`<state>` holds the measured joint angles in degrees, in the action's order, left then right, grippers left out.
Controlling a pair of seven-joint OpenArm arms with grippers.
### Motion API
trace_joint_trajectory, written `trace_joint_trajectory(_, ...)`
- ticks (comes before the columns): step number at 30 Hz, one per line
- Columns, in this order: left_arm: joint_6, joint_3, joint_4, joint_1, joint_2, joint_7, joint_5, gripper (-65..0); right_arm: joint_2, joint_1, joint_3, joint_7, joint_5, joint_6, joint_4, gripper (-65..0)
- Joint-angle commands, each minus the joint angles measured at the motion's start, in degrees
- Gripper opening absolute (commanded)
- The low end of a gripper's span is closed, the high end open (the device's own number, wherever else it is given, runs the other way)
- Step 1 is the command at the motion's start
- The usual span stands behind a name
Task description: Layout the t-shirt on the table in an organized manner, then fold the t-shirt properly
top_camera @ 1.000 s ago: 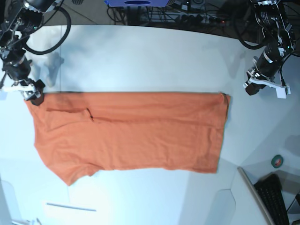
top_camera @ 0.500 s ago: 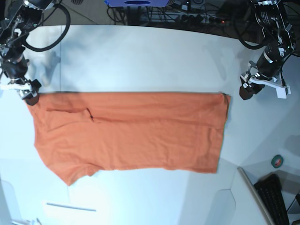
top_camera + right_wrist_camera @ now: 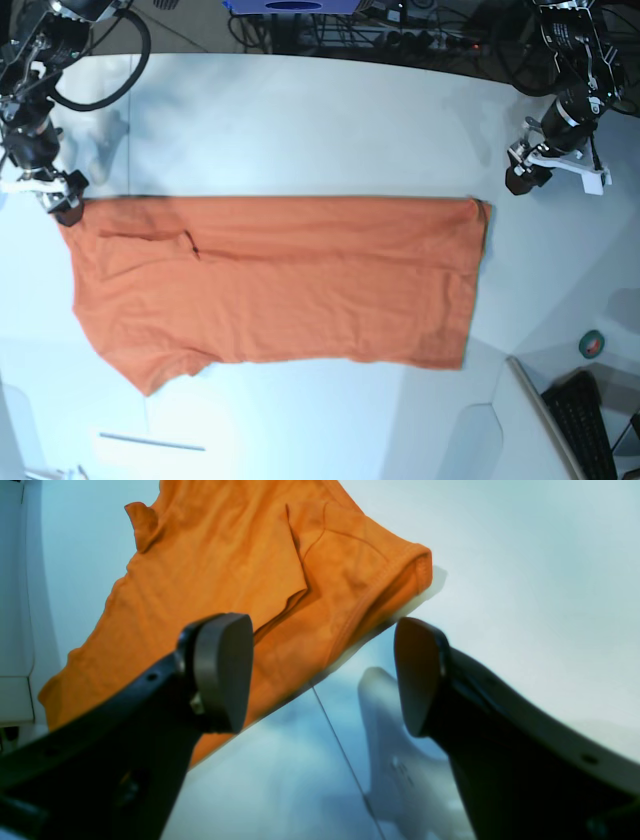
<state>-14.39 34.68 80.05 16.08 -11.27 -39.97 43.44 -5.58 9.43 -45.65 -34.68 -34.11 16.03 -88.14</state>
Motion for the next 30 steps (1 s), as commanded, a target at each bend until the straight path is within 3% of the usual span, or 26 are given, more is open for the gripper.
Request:
trace_joint_trajectory(1, -0.4, 0.3, 0.9, -0.4, -0.9, 1.0, 0.9, -22.2, 0.5, -0.4, -0.1, 1.1, -0.8, 0.5, -1.0, -23.3)
trace_joint_trajectory(30, -0.4, 0.3, 0.9, -0.5, -1.0, 1.0, 0.7, -21.6, 0.5, -0.5, -0.1, 1.1, -0.9, 0.5, 1.4, -23.3)
